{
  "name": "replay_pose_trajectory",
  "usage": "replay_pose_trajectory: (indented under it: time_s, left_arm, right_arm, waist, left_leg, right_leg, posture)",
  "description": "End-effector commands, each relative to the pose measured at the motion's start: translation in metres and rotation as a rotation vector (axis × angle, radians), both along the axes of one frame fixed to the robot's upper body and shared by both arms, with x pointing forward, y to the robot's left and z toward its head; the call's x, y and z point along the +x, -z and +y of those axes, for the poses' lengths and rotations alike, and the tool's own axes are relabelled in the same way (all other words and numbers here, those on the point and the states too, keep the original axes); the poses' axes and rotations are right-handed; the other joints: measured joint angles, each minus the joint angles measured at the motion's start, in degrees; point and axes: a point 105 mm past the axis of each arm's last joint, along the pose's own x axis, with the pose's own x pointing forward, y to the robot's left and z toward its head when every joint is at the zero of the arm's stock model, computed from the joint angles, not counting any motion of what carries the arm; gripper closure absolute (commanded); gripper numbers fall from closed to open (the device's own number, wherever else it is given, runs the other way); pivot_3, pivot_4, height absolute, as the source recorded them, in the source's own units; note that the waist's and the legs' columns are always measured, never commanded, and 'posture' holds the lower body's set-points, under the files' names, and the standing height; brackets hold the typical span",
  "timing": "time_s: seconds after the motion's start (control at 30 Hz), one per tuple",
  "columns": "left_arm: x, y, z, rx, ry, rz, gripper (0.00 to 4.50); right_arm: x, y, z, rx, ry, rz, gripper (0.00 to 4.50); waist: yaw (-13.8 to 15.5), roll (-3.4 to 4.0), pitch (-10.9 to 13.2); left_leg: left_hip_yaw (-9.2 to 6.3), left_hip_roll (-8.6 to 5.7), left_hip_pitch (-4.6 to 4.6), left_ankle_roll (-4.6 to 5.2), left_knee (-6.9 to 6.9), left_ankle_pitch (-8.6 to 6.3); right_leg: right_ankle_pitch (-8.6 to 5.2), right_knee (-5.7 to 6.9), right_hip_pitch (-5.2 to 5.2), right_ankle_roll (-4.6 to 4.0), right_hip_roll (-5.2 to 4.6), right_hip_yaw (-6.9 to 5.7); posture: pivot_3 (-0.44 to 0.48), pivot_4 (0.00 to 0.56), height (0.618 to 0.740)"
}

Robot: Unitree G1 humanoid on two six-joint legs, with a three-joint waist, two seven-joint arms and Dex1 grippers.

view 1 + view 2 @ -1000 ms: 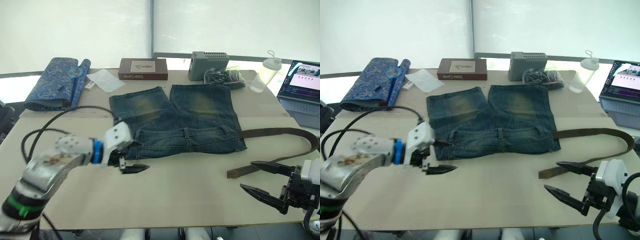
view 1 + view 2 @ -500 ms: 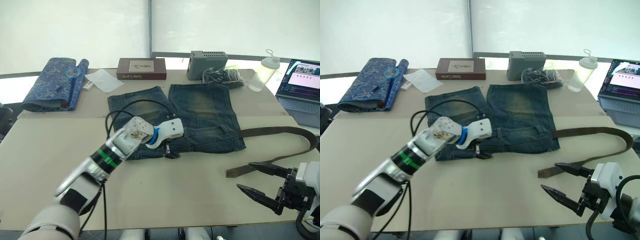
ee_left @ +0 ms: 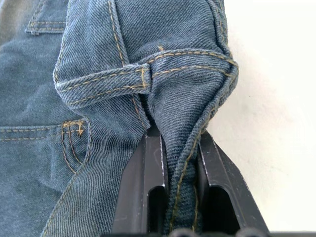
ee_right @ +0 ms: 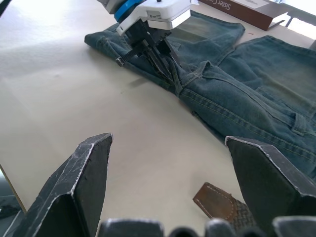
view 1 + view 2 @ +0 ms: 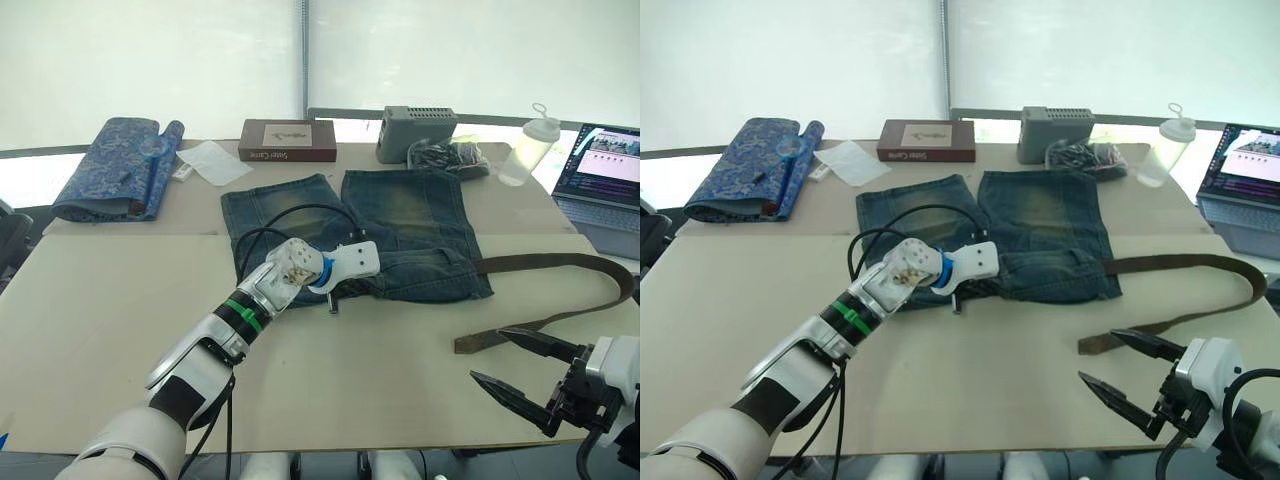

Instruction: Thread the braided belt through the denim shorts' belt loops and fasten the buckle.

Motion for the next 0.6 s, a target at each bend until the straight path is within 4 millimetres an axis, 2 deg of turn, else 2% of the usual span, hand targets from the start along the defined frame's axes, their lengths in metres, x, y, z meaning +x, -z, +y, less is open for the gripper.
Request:
replay_pose_trajectory:
  time_s: [0.03,0.17,0.2,0.3,0.43,0.6]
  left_arm:
    - [0.005,0.021,0.025,0.067,-0.062,0.038,4.39]
    - [0.007,0.018,0.054,0.074,-0.087,0.058,4.39]
    - [0.002,0.017,0.064,0.073,-0.071,0.076,4.39]
    - [-0.018,0.012,0.077,0.047,-0.011,0.136,4.39]
    - [-0.065,0.009,0.09,-0.031,0.022,0.298,4.39]
    - [-0.092,0.012,0.1,-0.058,-0.059,0.386,4.39]
  right_arm:
    - [0.0,-0.007,0.002,-0.014,-0.005,-0.046,0.44]
    - [0.001,-0.004,0.001,-0.02,-0.011,-0.036,0.44]
    - [0.001,-0.004,0.001,-0.02,-0.015,-0.033,0.44]
    - [0.001,-0.003,0.002,-0.018,-0.027,-0.023,0.44]
    - [0.001,0.001,0.003,-0.027,-0.049,0.002,0.44]
    - [0.0,0.003,0.003,-0.036,-0.07,0.024,0.44]
  waist:
    - [-0.04,0.0,0.0]
    - [-0.85,0.01,-0.02]
    - [-1.41,0.02,-0.02]
    - [-2.56,0.1,-0.07]
    - [-2.93,0.22,-0.14]
    - [-1.7,0.23,-0.14]
  left_leg:
    - [0.0,0.0,0.0,0.0,0.0,0.0]
    - [0.03,0.09,-0.01,0.0,-0.03,-0.01]
    - [0.03,0.12,0.0,-0.01,-0.04,-0.01]
    - [0.06,0.28,0.12,-0.11,-0.18,-0.08]
    - [0.04,0.34,0.17,-0.14,-0.3,-0.12]
    - [-0.01,0.21,0.09,-0.09,-0.19,-0.16]
  right_leg:
    - [0.01,0.01,-0.01,0.01,0.01,0.0]
    - [0.08,0.04,-0.07,0.13,0.11,0.02]
    - [0.07,0.05,-0.07,0.11,0.13,0.02]
    - [-0.02,0.16,-0.11,-0.13,0.2,0.1]
    - [-0.12,0.21,-0.17,-0.34,0.23,0.07]
    - [-0.17,0.15,-0.11,-0.16,0.07,0.08]
  posture:
    - [0.0,0.15,0.74]
    - [0.0,0.15,0.74]
    - [0.0,0.15,0.74]
    - [0.0,0.15,0.74]
    - [0.0,0.15,0.74]
    - [0.0,0.15,0.74]
